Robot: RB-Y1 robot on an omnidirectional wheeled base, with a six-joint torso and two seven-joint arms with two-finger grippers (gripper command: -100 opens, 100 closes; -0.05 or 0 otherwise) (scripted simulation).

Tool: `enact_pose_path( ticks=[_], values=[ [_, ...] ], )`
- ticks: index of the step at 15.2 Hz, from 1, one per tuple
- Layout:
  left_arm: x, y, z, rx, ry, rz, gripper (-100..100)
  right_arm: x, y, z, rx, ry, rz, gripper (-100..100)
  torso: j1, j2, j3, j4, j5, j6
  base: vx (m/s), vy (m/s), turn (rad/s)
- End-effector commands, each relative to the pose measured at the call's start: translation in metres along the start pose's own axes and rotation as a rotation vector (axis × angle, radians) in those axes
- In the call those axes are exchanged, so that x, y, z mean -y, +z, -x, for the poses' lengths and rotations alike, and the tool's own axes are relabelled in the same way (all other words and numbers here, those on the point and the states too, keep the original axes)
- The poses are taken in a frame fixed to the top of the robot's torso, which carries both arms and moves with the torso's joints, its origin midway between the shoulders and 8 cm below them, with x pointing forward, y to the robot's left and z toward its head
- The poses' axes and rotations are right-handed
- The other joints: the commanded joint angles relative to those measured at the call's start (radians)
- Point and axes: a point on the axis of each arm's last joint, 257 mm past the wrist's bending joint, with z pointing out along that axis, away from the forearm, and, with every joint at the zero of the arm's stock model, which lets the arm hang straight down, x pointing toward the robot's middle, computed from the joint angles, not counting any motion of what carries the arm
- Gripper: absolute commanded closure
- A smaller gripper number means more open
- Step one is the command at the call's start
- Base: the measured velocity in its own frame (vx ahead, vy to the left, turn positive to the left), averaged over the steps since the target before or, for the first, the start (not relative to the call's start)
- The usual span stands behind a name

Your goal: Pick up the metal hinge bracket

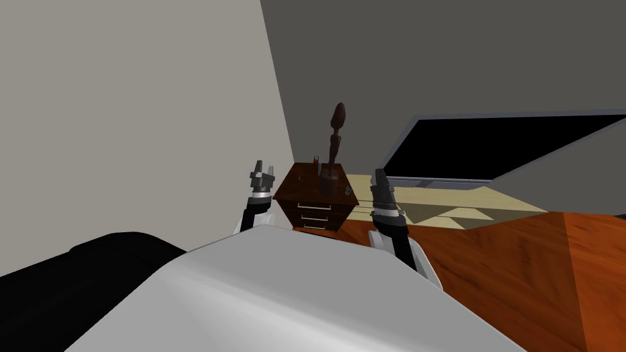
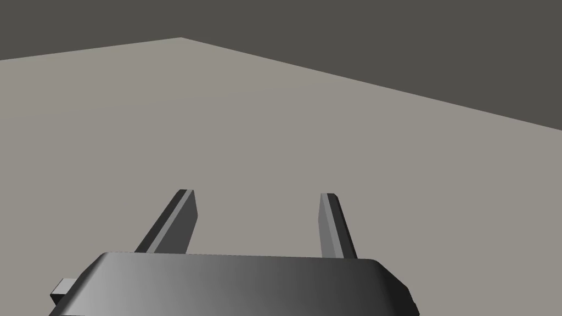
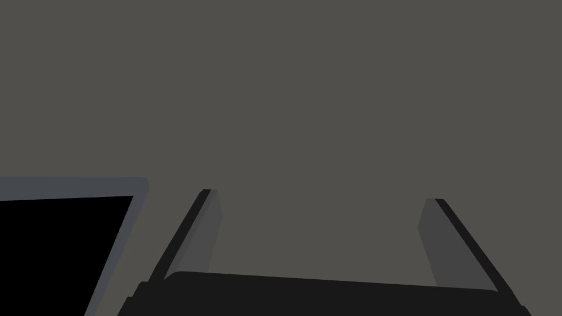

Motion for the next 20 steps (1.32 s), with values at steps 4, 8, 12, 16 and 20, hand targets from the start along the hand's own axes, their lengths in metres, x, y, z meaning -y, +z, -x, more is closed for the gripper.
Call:
enact_pose_path(
  ticks=[4,8,12,16,20],
  values=[
    [0.0,0.0,0.0,0.0,0.0,0.0,0,0.018,-0.002,-0.011,-0.054,-0.169,-0.02,-100,0.0,0.0,0.0,0.0,0.0,0.0,-0.005,0.012,-0.01],
    [0.0,0.0,0.0,0.0,0.0,0.0,0,0.036,-0.004,-0.019,-0.1,-0.321,-0.035,-100,0.0,0.0,0.0,0.0,0.0,0.0,-0.006,0.015,-0.011],
    [0.0,0.0,0.0,0.0,0.0,0.0,0,0.057,-0.006,-0.026,-0.148,-0.465,-0.051,-100,0.0,0.0,0.0,0.0,0.0,0.0,-0.004,0.011,-0.009],
    [0.0,0.0,0.0,0.0,0.0,0.0,0,0.067,-0.008,-0.029,-0.174,-0.569,-0.056,-100,0.0,0.0,0.0,0.0,0.0,0.0,-0.005,0.012,-0.009],
    [0.0,0.0,0.0,0.0,0.0,0.0,0,0.09,-0.011,-0.035,-0.225,-0.72,-0.07,-100,0.0,0.0,0.0,0.0,0.0,0.0,-0.005,0.014,-0.01]
  ],
)
